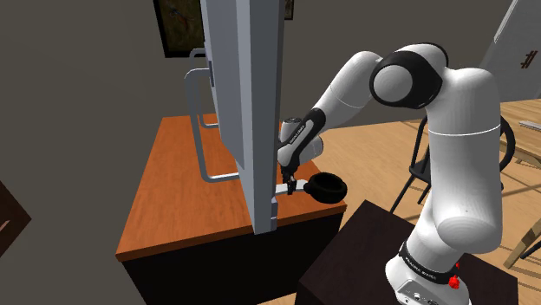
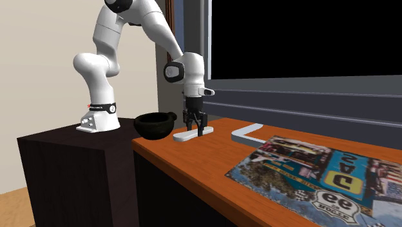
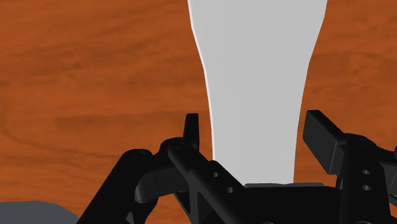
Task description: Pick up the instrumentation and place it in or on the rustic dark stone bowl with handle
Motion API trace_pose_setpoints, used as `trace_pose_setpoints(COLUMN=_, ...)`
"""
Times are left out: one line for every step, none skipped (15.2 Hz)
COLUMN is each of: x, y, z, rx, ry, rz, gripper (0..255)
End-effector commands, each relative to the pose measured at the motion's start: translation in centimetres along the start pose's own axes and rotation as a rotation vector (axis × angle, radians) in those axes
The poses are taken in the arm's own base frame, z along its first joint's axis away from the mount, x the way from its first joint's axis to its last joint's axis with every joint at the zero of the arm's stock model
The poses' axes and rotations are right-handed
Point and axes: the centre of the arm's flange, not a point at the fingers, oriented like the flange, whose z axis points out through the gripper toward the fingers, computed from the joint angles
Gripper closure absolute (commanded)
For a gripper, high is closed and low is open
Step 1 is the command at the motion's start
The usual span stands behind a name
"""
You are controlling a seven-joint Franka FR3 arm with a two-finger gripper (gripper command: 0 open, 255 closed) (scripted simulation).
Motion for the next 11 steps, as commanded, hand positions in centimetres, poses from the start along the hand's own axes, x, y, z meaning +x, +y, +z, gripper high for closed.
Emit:
trace_pose_setpoints(x=0.0, y=0.0, z=-0.5, rx=0.0, ry=0.0, rz=0.0, gripper=255)
trace_pose_setpoints(x=0.0, y=0.0, z=-1.1, rx=0.0, ry=0.0, rz=0.0, gripper=255)
trace_pose_setpoints(x=0.0, y=0.0, z=-1.6, rx=0.0, ry=0.0, rz=0.0, gripper=255)
trace_pose_setpoints(x=0.0, y=0.0, z=-2.1, rx=0.0, ry=0.0, rz=0.0, gripper=255)
trace_pose_setpoints(x=0.0, y=0.1, z=-2.6, rx=0.0, ry=0.0, rz=0.0, gripper=255)
trace_pose_setpoints(x=0.0, y=0.1, z=-3.2, rx=0.0, ry=0.0, rz=0.0, gripper=255)
trace_pose_setpoints(x=0.0, y=0.1, z=-3.7, rx=0.0, ry=0.0, rz=0.0, gripper=255)
trace_pose_setpoints(x=0.0, y=0.1, z=-4.2, rx=0.0, ry=0.0, rz=0.0, gripper=255)
trace_pose_setpoints(x=0.0, y=0.1, z=-4.8, rx=0.0, ry=0.0, rz=0.0, gripper=255)
trace_pose_setpoints(x=0.0, y=0.1, z=-5.3, rx=0.0, ry=0.0, rz=0.0, gripper=255)
trace_pose_setpoints(x=-0.1, y=0.1, z=-5.8, rx=0.0, ry=0.0, rz=0.0, gripper=255)
